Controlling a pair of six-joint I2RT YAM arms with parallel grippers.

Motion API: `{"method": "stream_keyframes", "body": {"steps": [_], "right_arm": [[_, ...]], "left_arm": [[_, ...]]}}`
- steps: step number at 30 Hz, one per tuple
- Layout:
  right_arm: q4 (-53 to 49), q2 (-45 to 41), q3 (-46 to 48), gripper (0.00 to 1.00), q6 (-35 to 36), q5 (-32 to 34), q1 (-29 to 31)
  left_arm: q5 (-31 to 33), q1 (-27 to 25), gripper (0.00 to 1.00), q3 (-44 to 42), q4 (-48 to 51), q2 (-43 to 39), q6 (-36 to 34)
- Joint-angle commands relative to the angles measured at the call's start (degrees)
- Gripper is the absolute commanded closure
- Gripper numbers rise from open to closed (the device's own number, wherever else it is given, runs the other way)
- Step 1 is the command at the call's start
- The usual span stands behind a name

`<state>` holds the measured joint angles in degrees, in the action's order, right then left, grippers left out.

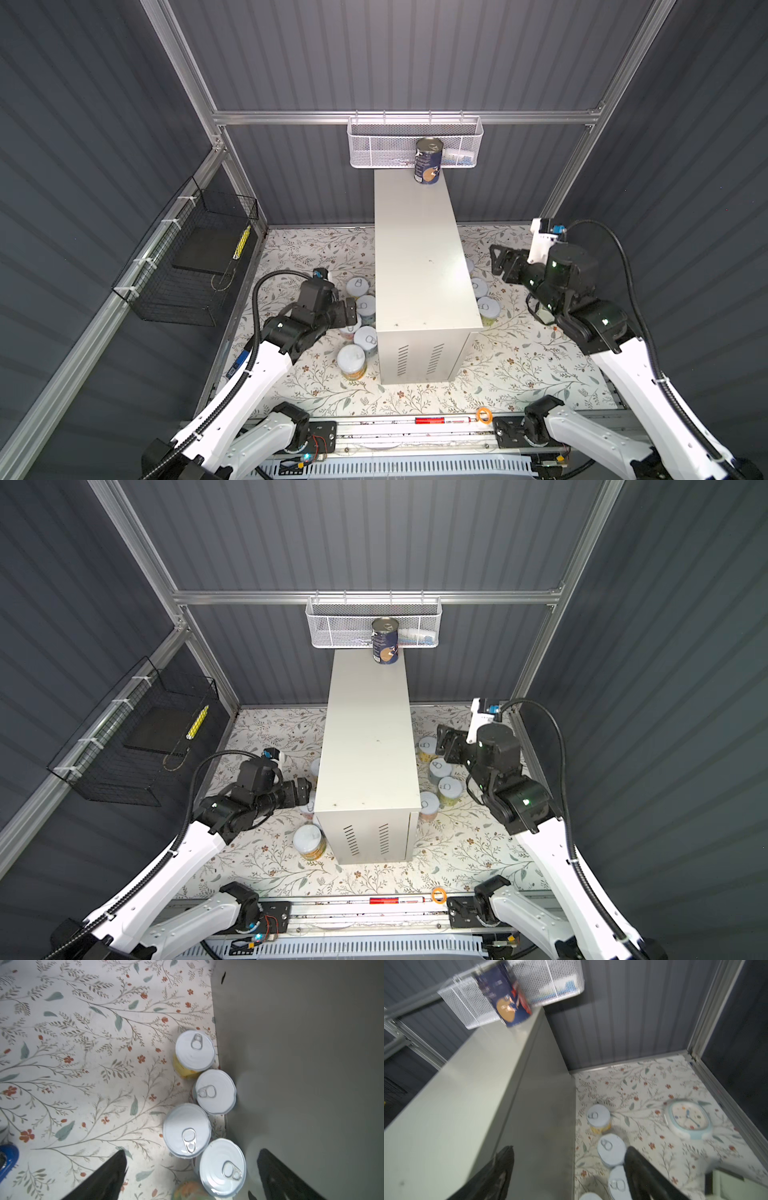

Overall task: Place and organize the canned foods onto the counter
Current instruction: 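Withdraw the right gripper while the left gripper lowers over white cans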

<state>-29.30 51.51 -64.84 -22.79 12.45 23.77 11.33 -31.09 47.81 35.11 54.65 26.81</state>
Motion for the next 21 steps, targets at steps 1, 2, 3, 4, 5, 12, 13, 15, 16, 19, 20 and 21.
{"method": "stream_keyframes", "body": {"steps": [1,2,3,4,5,12,13,15,16,19,20,21], "right_arm": [[-4.3,-3.4,3.18,0.15,-2.55,1.51,-0.13],[-4.6,-4.35,4.13,0.15,-2.76,1.28,-0.15],[-4.78,-5.31,5.32,0.14,-3.01,1.01,-0.19],[-4.98,-6.06,6.34,0.14,-3.35,0.92,-0.19],[-5.13,-6.65,7.11,0.13,-3.56,0.76,-0.18],[-6.33,-9.92,10.17,0.13,-3.84,0.56,-0.2],[-6.26,-10.2,10.58,0.13,-3.76,0.92,-0.14],[-6.42,-9.99,10.65,0.12,-3.42,1.22,-0.13],[-6.62,-9.57,10.32,0.12,-3.32,1.14,-0.13],[-7.37,-8.45,9.39,0.12,-2.83,0.91,-0.14],[-7.32,-8.26,9.46,0.11,-2.71,1.16,-0.15],[-7.24,-8.13,9.53,0.11,-2.6,1.42,-0.15]], "left_arm": [[5.0,-4.93,0.01,-2.43,4.0,-2.03,6.62],[5.98,-6.61,0.01,-3.06,4.4,-2.4,7.73],[7.07,-8.68,0.0,-3.87,4.57,-3.03,8.94],[8.49,-10.65,0.01,-4.77,4.79,-3.59,10.28],[9.67,-12.38,0.01,-5.46,4.79,-3.94,11.58],[13.01,-18.03,0.01,-12.79,-0.88,-6.58,17.8],[13.13,-18.21,0.01,-13.41,-1.24,-6.87,17.84],[13.12,-18.2,0.01,-14.12,-1.7,-7.09,17.77],[13.04,-18.3,0.01,-14.47,-2.05,-7.13,17.67],[11.68,-18.3,0.0,-16.39,-4.95,-7.06,17.43],[10.9,-18.28,0.01,-17.08,-6.0,-6.97,17.39],[10.21,-18.25,0.01,-17.54,-7.07,-6.61,17.5]]}}
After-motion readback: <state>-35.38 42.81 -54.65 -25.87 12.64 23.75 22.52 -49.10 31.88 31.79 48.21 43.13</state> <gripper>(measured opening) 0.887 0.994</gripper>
